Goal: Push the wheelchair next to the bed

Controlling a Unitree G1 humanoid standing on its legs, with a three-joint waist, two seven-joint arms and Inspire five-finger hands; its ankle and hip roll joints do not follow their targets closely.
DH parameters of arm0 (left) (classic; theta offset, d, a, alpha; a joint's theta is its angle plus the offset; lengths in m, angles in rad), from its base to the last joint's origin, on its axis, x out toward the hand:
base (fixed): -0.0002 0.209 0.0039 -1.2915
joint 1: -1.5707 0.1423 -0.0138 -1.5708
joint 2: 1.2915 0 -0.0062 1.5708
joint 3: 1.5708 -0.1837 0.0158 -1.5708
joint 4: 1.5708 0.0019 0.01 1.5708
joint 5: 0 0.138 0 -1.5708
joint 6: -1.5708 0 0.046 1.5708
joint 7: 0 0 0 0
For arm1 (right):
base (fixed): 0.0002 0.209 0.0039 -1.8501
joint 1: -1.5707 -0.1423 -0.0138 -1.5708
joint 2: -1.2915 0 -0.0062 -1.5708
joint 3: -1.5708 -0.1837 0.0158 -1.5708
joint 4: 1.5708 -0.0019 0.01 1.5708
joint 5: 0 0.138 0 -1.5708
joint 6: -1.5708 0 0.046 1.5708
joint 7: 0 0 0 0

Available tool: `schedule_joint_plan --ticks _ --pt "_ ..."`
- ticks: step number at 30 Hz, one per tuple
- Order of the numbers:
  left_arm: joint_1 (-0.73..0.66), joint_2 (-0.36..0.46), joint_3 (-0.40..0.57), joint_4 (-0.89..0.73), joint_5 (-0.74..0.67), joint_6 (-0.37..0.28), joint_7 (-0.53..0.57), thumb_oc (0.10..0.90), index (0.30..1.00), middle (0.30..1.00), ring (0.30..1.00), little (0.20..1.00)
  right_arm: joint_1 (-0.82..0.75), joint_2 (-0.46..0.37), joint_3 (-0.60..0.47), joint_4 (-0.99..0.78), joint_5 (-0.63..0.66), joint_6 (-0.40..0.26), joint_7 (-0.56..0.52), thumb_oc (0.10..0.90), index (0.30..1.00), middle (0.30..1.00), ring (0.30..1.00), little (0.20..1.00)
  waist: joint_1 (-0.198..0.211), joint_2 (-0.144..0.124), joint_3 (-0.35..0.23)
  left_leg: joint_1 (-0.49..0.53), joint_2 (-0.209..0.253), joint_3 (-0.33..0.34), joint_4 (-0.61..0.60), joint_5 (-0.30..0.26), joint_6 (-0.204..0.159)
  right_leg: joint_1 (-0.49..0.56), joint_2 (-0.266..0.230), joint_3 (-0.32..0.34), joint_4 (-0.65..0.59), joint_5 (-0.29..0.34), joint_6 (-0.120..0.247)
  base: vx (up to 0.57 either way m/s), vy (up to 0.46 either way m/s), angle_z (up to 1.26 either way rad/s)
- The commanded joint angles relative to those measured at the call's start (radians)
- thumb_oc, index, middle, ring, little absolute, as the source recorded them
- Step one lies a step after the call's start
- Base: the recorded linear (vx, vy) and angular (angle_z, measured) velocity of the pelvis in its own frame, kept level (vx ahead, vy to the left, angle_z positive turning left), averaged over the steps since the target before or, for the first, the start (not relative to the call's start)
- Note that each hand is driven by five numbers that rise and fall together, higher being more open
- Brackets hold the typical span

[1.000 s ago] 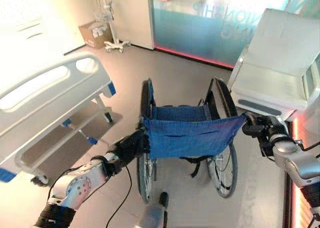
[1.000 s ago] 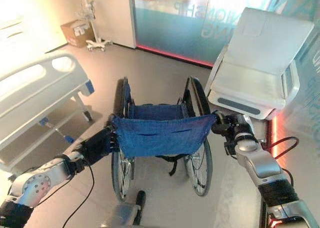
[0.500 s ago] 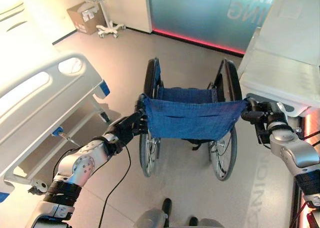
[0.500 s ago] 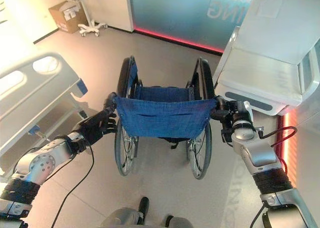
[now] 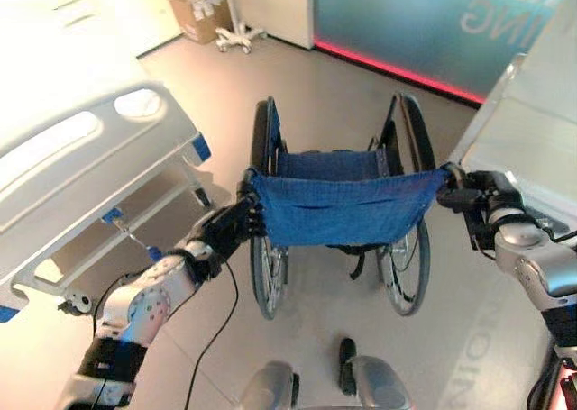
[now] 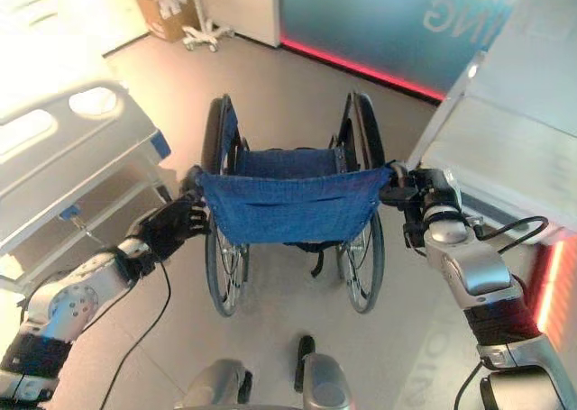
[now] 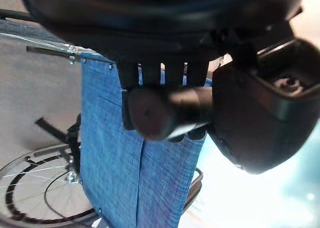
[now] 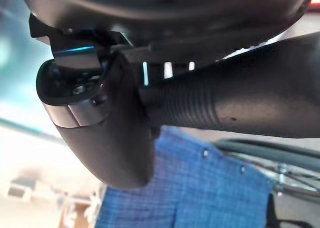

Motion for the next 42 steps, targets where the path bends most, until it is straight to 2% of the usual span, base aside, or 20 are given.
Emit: schedule_joint_plan --ticks 1,2,3,6,7,9,11,14,16,18,20,22,24,27,29,31,35,36,38,42 --pt "-0.007 0.124 0.184 -0.061 -0.047 -0.104 0.032 0.4 0.3 0.3 0.3 0.3 -0.112 -0.049 0.032 -0.158 0.032 -0.138 0.109 0.4 0.3 0.3 0.3 0.3 0.065 -0.049 -0.131 -0.077 0.01 0.084 -0.204 -0.034 0.115 0.165 0.032 0.022 -0.186 0.089 0.062 0.26 -0.062 0.0" --pt "-0.006 0.124 0.185 -0.061 -0.047 -0.104 0.032 0.4 0.3 0.3 0.3 0.3 -0.114 -0.049 0.034 -0.157 0.033 -0.138 0.108 0.4 0.3 0.3 0.3 0.3 0.067 -0.049 -0.128 -0.071 0.011 0.087 -0.207 -0.036 0.116 0.169 0.032 0.025 -0.186 0.088 0.062 0.43 -0.077 -0.03" --pt "0.002 0.151 0.203 -0.047 -0.067 -0.108 0.015 0.4 0.3 0.3 0.3 0.3 -0.149 -0.047 0.059 -0.138 0.051 -0.142 0.096 0.4 0.3 0.3 0.3 0.3 0.088 -0.046 -0.12 -0.083 0.041 0.097 -0.391 -0.012 0.123 0.205 0.063 0.043 -0.182 0.054 0.058 0.41 -0.049 -0.11" --pt "0.008 0.151 0.194 -0.03 -0.045 -0.114 -0.003 0.4 0.3 0.3 0.3 0.3 -0.182 -0.028 0.101 -0.097 0.063 -0.17 0.081 0.4 0.3 0.3 0.3 0.3 0.118 -0.03 -0.117 -0.101 0.074 0.115 -0.649 0.074 0.103 0.254 0.1 0.041 -0.182 0.014 0.05 0.47 0.0 -0.32" --pt "0.025 0.131 0.18 -0.022 -0.015 -0.139 -0.007 0.4 0.3 0.3 0.3 0.3 -0.18 -0.013 0.12 -0.077 0.054 -0.194 0.087 0.4 0.3 0.3 0.3 0.3 0.135 -0.016 -0.121 -0.13 0.101 0.133 -0.816 0.136 0.088 0.295 0.128 0.046 -0.19 -0.01 0.045 0.5 0.056 -0.17" --pt "0.039 0.118 0.17 -0.021 0.001 -0.164 -0.001 0.4 0.3 0.3 0.3 0.3 -0.156 -0.002 0.124 -0.073 0.037 -0.215 0.1 0.4 0.3 0.3 0.3 0.3 0.147 -0.01 -0.125 -0.138 0.119 0.16 -0.94 0.179 0.076 0.348 0.139 0.058 -0.195 -0.041 0.043 0.54 0.072 -0.15" --pt "0.045 0.112 0.171 -0.023 0.011 -0.173 0.007 0.4 0.3 0.3 0.3 0.3 -0.12 0.007 0.112 -0.071 0.022 -0.237 0.12 0.4 0.3 0.3 0.3 0.3 0.156 -0.007 -0.134 -0.141 0.128 0.194 -1.009 0.177 0.075 0.391 0.142 0.065 -0.185 -0.085 0.044 0.56 0.09 -0.23" --pt "0.037 0.115 0.175 -0.022 0.015 -0.164 0.015 0.4 0.3 0.3 0.3 0.3 -0.103 0.014 0.104 -0.068 0.014 -0.247 0.131 0.4 0.3 0.3 0.3 0.3 0.162 -0.006 -0.146 -0.142 0.131 0.229 -1.001 0.16 0.081 0.415 0.137 0.061 -0.162 -0.128 0.048 0.42 0.066 -0.23" --pt "0.019 0.123 0.184 0.0 0.017 -0.153 0.01 0.4 0.3 0.3 0.3 0.3 -0.092 0.033 0.105 -0.067 0.014 -0.253 0.129 0.4 0.3 0.3 0.3 0.3 0.173 -0.01 -0.165 -0.127 0.121 0.229 -0.981 0.13 0.1 0.432 0.122 0.048 -0.116 -0.174 0.067 0.6 0.091 -0.13" --pt "-0.004 0.132 0.187 0.019 0.017 -0.129 0.005 0.4 0.3 0.3 0.3 0.3 -0.077 0.054 0.104 -0.073 0.015 -0.247 0.122 0.4 0.3 0.3 0.3 0.3 0.182 -0.021 -0.182 -0.118 0.092 0.222 -0.922 0.1 0.129 0.444 0.101 0.038 -0.041 -0.169 0.098 0.58 0.12 -0.08" --pt "-0.022 0.151 0.18 0.028 0.029 -0.103 -0.027 0.4 0.3 0.3 0.3 0.3 -0.055 0.055 0.099 -0.094 0.037 -0.249 0.087 0.4 0.3 0.3 0.3 0.3 0.19 -0.044 -0.205 -0.098 0.044 0.205 -0.894 0.066 0.175 0.393 0.067 0.017 0.155 -0.027 0.167 0.46 0.134 -0.31" --pt "-0.042 0.177 0.174 0.034 0.012 -0.098 -0.043 0.4 0.3 0.3 0.3 0.3 -0.046 0.062 0.094 -0.111 0.049 -0.249 0.063 0.4 0.3 0.3 0.3 0.3 0.183 -0.032 -0.213 -0.067 0.029 0.167 -0.882 0.041 0.202 0.304 0.081 0.038 0.388 0.073 0.211 0.38 0.126 -0.08" --pt "-0.07 0.191 0.162 0.044 -0.004 -0.099 -0.049 0.4 0.3 0.3 0.3 0.3 -0.051 0.072 0.102 -0.113 0.046 -0.246 0.049 0.4 0.3 0.3 0.3 0.3 0.173 -0.024 -0.212 -0.044 0.014 0.148 -0.865 0.02 0.216 0.235 0.087 0.053 0.458 0.127 0.218 0.35 0.089 0.34" --pt "-0.1 0.204 0.141 0.057 -0.026 -0.103 -0.058 0.4 0.3 0.3 0.3 0.3 -0.046 0.09 0.104 -0.094 0.009 -0.26 0.054 0.4 0.3 0.3 0.3 0.3 0.155 -0.019 -0.21 -0.026 -0.011 0.13 -0.842 -0.004 0.228 0.177 0.058 0.04 0.405 0.097 0.192 0.36 0.029 0.28" --pt "-0.109 0.212 0.133 0.052 -0.044 -0.108 -0.062 0.4 0.3 0.3 0.3 0.3 -0.039 0.083 0.093 -0.092 -0.005 -0.273 0.058 0.4 0.3 0.3 0.3 0.3 0.137 -0.008 -0.19 -0.003 -0.021 0.112 -0.818 -0.025 0.228 0.12 0.048 0.023 0.246 0.029 0.15 0.38 -0.056 0.3" --pt "-0.111 0.2 0.13 0.064 -0.034 -0.126 -0.071 0.4 0.3 0.3 0.3 0.3 -0.034 0.068 0.075 -0.091 -0.004 -0.287 0.07 0.4 0.3 0.3 0.3 0.3 0.113 -0.008 -0.16 0.042 -0.031 0.083 -0.787 -0.069 0.228 0.077 0.017 0.006 0.122 0.036 0.135 0.31 -0.091 0.26" --pt "-0.135 0.166 0.096 0.07 -0.023 -0.146 -0.045 0.4 0.3 0.3 0.3 0.3 -0.075 0.035 0.067 -0.082 0.02 -0.265 0.086 0.4 0.3 0.3 0.3 0.3 0.048 -0.043 -0.114 0.171 -0.068 0.004 -0.716 -0.235 0.229 -0.07 -0.069 0.061 -0.166 0.185 0.176 0.41 -0.163 0.48" --pt "-0.136 0.165 0.096 0.07 -0.023 -0.146 -0.045 0.4 0.3 0.3 0.3 0.3 -0.075 0.034 0.067 -0.082 0.02 -0.265 0.086 0.4 0.3 0.3 0.3 0.3 0.046 -0.037 -0.112 0.174 -0.063 0.001 -0.711 -0.241 0.229 -0.06 -0.065 0.056 -0.174 0.187 0.176 0.53 -0.238 0.52" --pt "-0.135 0.139 0.073 0.037 -0.021 -0.156 -0.009 0.4 0.3 0.3 0.3 0.3 -0.099 0.017 0.035 -0.098 0.027 -0.221 0.107 0.4 0.3 0.3 0.3 0.3 0.025 -0.042 -0.106 0.251 -0.037 -0.063 -0.689 -0.324 0.222 -0.11 -0.1 0.107 -0.281 0.238 0.2 0.6 -0.285 0.75" --pt "-0.1 0.109 0.09 -0.004 -0.019 -0.143 -0.019 0.4 0.3 0.3 0.3 0.3 -0.139 0.013 0.044 -0.095 0.033 -0.18 0.103 0.4 0.3 0.3 0.3 0.3 0.037 -0.059 -0.129 0.281 0.001 -0.086 -0.641 -0.298 0.19 -0.08 -0.09 0.095 -0.226 0.212 0.199 0.42 -0.261 0.65"
